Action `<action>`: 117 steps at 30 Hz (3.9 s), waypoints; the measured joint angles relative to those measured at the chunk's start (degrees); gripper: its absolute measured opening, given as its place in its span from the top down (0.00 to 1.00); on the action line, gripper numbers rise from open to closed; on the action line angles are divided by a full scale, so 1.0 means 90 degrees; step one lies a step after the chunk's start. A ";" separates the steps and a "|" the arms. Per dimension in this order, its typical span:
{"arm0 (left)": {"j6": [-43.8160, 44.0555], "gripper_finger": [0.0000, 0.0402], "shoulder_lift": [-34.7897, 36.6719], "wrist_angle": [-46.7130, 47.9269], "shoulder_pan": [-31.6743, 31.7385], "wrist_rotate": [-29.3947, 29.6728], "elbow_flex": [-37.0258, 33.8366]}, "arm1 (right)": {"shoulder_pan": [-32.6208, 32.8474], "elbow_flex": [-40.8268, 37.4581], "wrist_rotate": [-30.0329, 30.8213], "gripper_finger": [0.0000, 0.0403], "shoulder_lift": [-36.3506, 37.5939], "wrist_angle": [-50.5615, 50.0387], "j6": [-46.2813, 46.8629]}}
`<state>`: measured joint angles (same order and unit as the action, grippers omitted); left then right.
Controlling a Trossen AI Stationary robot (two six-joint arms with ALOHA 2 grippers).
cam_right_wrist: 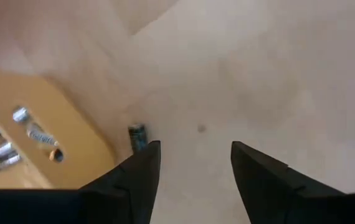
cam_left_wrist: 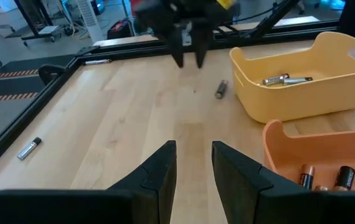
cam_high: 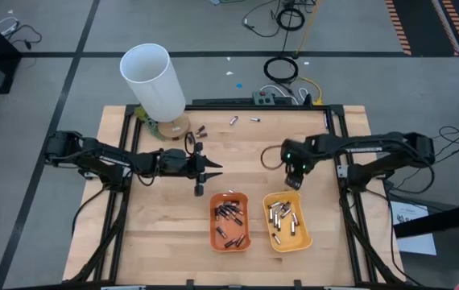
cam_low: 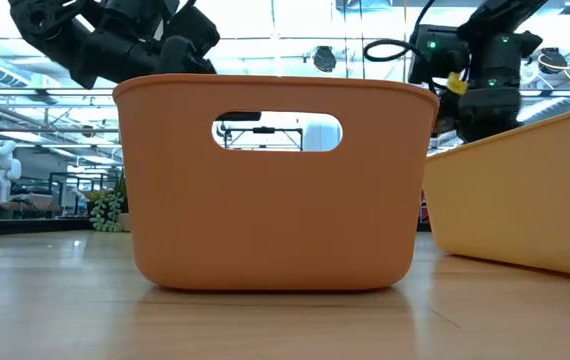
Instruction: Sort batteries
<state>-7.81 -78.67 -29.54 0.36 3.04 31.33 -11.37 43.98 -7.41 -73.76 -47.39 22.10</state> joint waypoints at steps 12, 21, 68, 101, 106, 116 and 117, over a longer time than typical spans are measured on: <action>-0.0001 0.72 0.0000 0.0027 0.0000 -0.0016 0.0000 | 0.1179 -0.0086 0.0365 0.60 -0.0347 0.0570 0.0470; 0.0001 0.72 -0.0001 0.0021 -0.0002 -0.0027 0.0000 | 0.1362 0.0172 0.1349 0.60 -0.0298 0.0804 0.0110; 0.0005 0.72 -0.0007 0.0017 -0.0002 -0.0028 0.0000 | 0.2265 -0.0815 0.1327 0.98 -0.0257 0.1921 0.0090; 0.0003 0.72 -0.0007 0.0015 -0.0002 -0.0026 0.0002 | 0.1275 -0.0822 0.0402 0.97 -0.0264 0.2360 -0.1729; 0.0002 0.72 -0.0007 0.0028 0.0000 -0.0026 0.0002 | 0.1277 -0.0820 0.0132 0.85 -0.0262 0.2496 -0.1856; 0.0002 0.72 -0.0007 0.0070 -0.0001 -0.0026 0.0002 | 0.1032 0.0460 0.0168 0.57 -0.0262 0.1165 -0.1621; 0.0002 0.72 -0.0007 0.0070 0.0000 -0.0026 0.0002 | 0.0981 0.0737 0.0201 0.56 -0.0262 0.0810 -0.1626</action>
<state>-7.79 -78.74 -28.91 0.36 2.81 31.35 -2.54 50.61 -5.60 -76.12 -40.09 7.46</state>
